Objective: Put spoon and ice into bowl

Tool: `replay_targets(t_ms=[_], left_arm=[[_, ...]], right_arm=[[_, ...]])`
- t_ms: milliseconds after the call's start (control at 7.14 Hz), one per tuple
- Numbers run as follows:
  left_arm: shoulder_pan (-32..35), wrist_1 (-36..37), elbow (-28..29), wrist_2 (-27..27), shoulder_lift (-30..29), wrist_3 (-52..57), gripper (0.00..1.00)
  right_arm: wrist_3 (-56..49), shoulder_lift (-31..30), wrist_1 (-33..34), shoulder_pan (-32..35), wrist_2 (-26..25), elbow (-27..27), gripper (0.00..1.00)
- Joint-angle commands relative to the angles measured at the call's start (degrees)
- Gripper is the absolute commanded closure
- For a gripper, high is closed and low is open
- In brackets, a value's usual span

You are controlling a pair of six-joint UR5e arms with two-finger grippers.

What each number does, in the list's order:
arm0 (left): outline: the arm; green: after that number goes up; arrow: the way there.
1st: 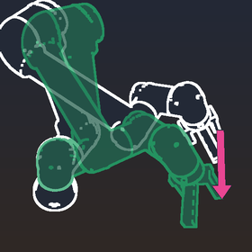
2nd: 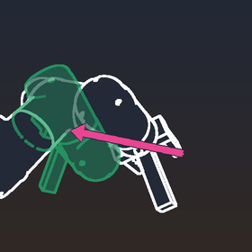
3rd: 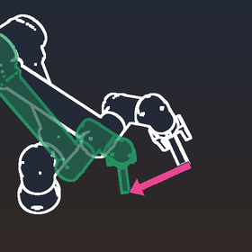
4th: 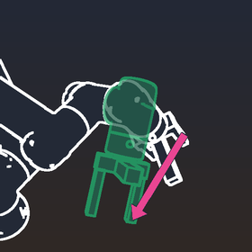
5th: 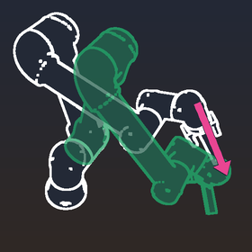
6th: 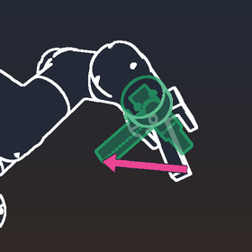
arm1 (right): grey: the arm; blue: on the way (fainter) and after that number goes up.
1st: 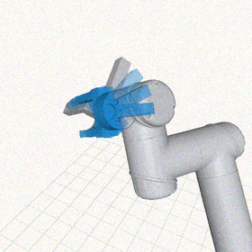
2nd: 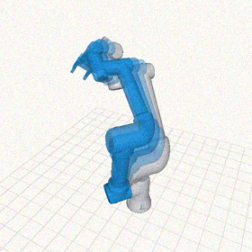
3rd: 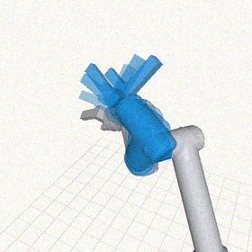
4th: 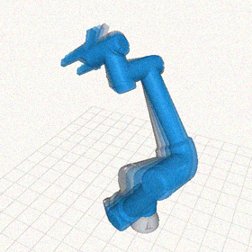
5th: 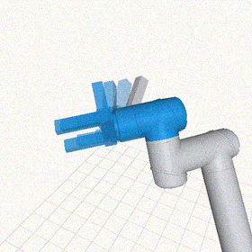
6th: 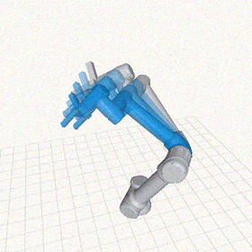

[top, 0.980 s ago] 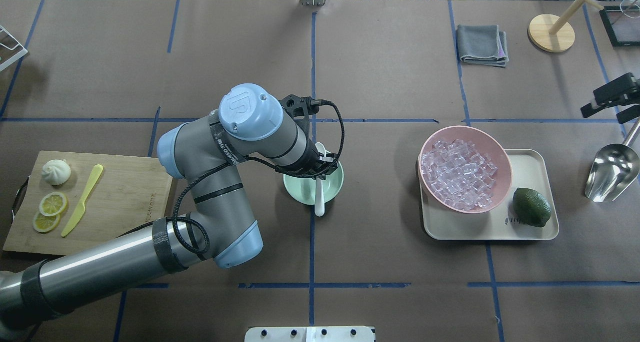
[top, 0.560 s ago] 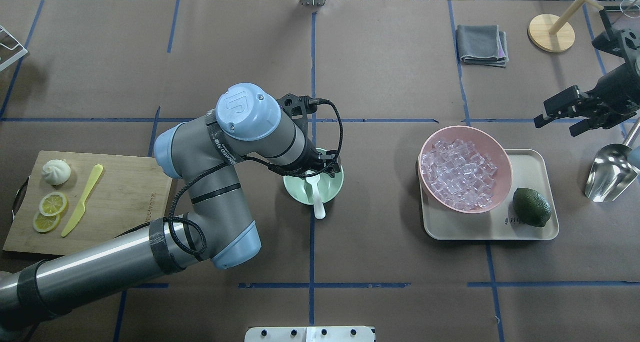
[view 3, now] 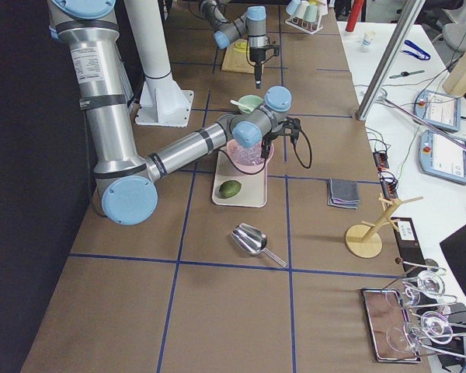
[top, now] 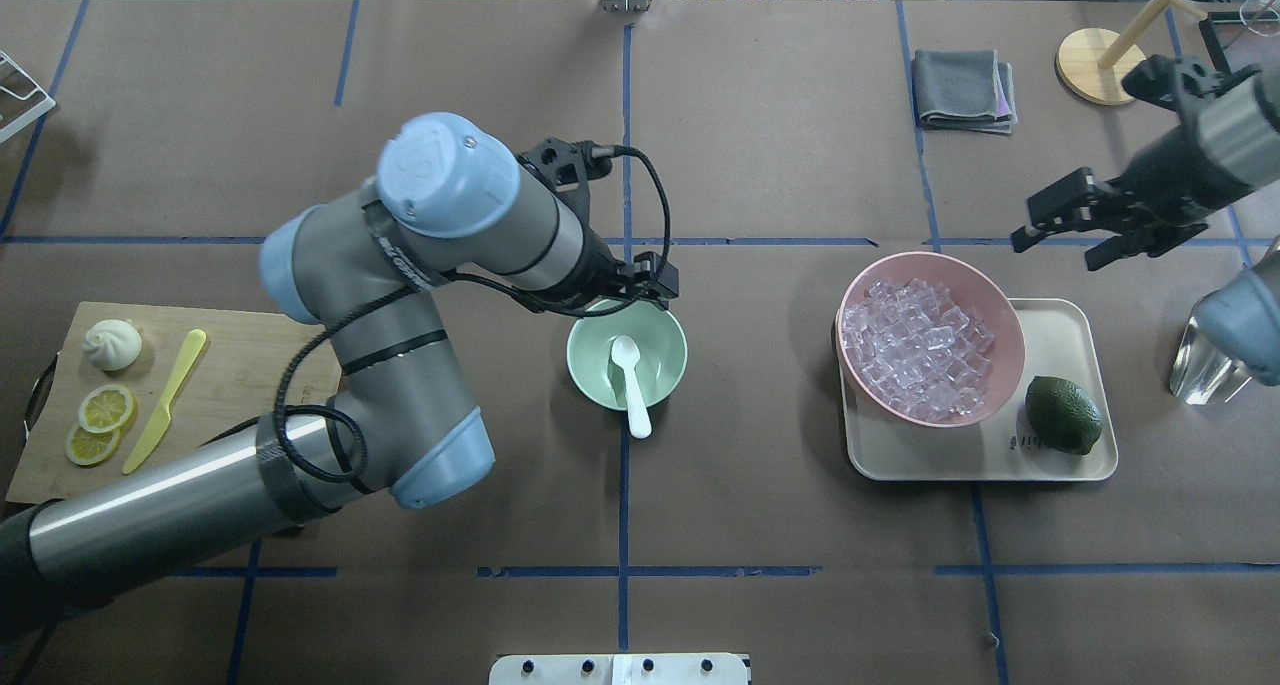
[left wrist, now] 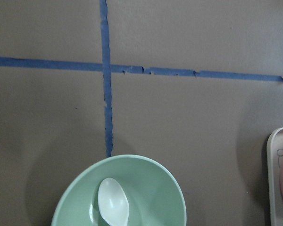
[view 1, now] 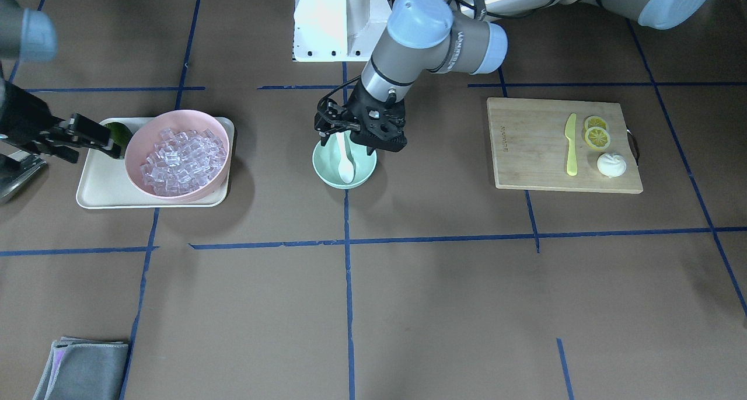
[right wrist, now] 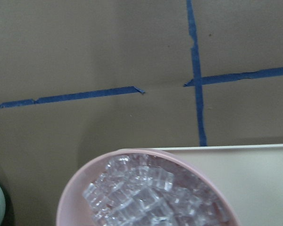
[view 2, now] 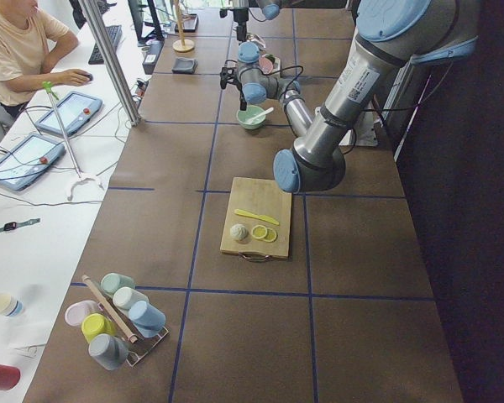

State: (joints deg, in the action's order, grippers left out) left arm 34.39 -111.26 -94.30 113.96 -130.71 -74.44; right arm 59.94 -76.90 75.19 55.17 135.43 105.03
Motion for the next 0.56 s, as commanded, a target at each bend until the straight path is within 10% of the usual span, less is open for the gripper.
replay_targets(t_ms=[0,420], left_arm=[[0.7,0.0,-1.6,-0.3,1.1,-0.2,0.01],[0.9,-0.1,-4.7,-0.4,4.3,-0.3,0.01]], right_arm=[[5.9,2.6,0.2,-7.7,-10.0,-0.2,0.01],[5.2,-0.6,0.4,-8.3,-12.7,0.3,0.08]])
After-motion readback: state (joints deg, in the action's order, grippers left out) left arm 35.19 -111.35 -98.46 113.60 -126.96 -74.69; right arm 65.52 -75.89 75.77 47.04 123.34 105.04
